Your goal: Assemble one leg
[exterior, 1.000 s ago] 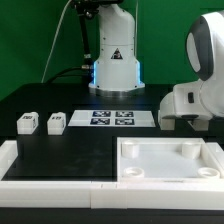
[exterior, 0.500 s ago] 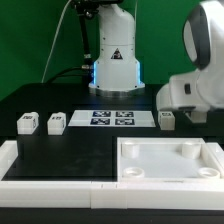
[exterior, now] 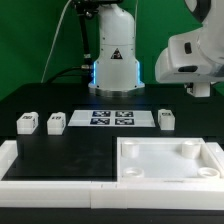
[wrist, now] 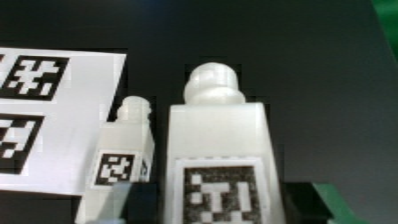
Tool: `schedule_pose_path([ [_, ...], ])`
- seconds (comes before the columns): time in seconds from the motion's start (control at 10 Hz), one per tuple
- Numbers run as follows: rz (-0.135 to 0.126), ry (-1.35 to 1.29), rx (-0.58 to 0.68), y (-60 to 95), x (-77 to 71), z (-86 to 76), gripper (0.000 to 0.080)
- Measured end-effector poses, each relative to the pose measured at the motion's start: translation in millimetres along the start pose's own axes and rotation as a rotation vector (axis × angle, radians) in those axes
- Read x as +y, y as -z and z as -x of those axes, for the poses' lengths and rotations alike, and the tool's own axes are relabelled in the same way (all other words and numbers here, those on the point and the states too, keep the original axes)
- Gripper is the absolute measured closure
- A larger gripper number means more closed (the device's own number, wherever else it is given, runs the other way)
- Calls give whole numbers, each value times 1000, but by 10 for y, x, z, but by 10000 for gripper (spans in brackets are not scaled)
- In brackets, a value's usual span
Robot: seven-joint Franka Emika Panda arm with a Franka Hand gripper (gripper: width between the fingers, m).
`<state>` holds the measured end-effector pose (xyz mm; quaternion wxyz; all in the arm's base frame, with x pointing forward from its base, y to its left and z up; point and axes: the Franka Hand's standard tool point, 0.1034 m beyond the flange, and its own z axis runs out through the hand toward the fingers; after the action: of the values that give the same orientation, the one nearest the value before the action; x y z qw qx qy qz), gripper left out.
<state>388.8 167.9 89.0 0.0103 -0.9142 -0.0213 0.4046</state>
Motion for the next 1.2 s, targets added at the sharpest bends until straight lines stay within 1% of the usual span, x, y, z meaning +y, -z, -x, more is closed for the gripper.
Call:
schedule_pose_path([
  [0.1,-12,1,137,64,-23,-76,509],
  [0.2,-14,2,235,61,-16,-46,509],
  [0.3,-19,3,319,69,-16,-68,509],
  [0.4,-28,11,435,121,6,-129,509],
  [0.5,-33,44,543,226,142,-225,509],
  [0.6,-36,35,613,354,245,-272,509],
  [0.7,-32,48,742,539,243,-319,509],
  [0.8,-26,61,842,674,251,-299,509],
  [0.9,-30,72,935,810,240,-317,509],
  [1.0,-41,81,1057,816,219,-334,509],
  [1.1,-43,88,1111,756,215,-320,509],
  [1.2,-54,96,1207,791,198,-319,509],
])
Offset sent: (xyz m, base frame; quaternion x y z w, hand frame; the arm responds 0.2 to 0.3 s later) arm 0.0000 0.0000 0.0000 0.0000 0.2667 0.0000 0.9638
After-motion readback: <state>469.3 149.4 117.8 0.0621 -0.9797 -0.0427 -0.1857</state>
